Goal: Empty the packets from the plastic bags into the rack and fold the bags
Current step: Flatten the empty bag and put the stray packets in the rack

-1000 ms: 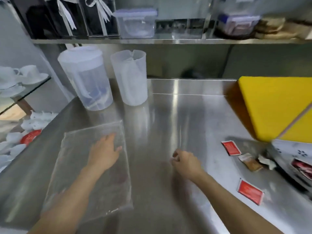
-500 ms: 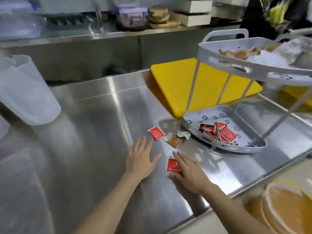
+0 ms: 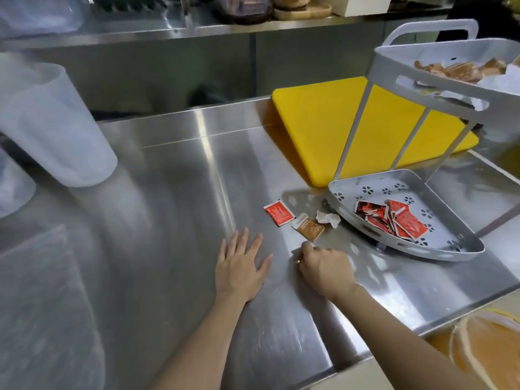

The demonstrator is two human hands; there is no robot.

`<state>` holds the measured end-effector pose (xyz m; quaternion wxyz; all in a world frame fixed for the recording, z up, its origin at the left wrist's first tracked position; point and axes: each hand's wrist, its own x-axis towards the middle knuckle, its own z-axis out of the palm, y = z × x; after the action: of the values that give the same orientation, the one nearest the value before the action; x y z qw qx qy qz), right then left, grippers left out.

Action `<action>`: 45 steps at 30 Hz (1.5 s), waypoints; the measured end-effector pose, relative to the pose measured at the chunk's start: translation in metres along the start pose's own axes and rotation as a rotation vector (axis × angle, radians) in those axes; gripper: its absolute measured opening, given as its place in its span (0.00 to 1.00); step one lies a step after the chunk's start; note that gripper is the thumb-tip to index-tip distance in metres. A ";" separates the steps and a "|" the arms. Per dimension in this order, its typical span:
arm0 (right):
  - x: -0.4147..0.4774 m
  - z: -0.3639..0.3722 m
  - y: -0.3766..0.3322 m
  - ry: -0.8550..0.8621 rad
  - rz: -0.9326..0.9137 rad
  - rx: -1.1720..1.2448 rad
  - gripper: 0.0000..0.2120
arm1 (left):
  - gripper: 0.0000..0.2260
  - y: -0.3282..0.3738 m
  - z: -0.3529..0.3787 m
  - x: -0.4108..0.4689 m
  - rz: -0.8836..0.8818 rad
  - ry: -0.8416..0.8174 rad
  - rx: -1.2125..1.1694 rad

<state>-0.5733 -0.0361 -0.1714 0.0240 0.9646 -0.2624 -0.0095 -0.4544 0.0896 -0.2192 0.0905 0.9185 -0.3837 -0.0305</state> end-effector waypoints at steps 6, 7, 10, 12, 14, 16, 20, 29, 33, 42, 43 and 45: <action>0.028 -0.008 -0.013 -0.122 0.079 -0.038 0.13 | 0.26 -0.003 0.005 0.006 -0.070 0.043 0.008; 0.033 -0.012 -0.016 -0.076 0.108 -0.019 0.12 | 0.25 -0.003 0.006 0.006 -0.068 0.053 0.012; 0.060 -0.015 -0.018 0.161 0.136 0.050 0.08 | 0.24 -0.003 0.007 0.008 -0.068 0.080 0.012; 0.075 -0.011 -0.016 0.234 0.090 0.089 0.08 | 0.23 -0.003 0.010 0.009 -0.072 0.079 0.014; 0.086 0.000 -0.016 0.122 0.009 0.137 0.17 | 0.23 -0.003 0.010 0.009 -0.076 0.065 0.017; 0.092 0.015 -0.019 -0.030 -0.025 0.185 0.22 | 0.23 -0.003 0.010 0.010 -0.075 0.058 0.010; 0.105 0.032 -0.021 -0.084 -0.049 0.042 0.18 | 0.23 -0.002 0.009 0.008 -0.071 0.063 0.019; 0.090 0.000 -0.010 -0.110 -0.175 0.173 0.14 | 0.25 -0.003 0.003 0.007 -0.068 0.028 0.057; 0.063 -0.028 0.018 0.028 -0.099 0.424 0.18 | 0.32 0.003 -0.002 0.005 -0.060 -0.055 0.053; 0.035 -0.034 0.123 0.365 0.183 0.241 0.25 | 0.33 0.081 0.008 0.024 0.088 -0.197 0.033; 0.030 -0.026 0.133 0.258 0.217 0.208 0.24 | 0.35 0.082 0.010 0.022 0.087 -0.183 0.058; 0.021 -0.010 0.146 -0.054 0.289 0.175 0.28 | 0.32 0.081 0.013 0.020 0.078 -0.143 0.073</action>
<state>-0.6288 -0.1721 -0.1541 -0.0662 0.9146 -0.3989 -0.0089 -0.4982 0.0178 -0.2161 0.0304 0.9010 -0.4257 -0.0782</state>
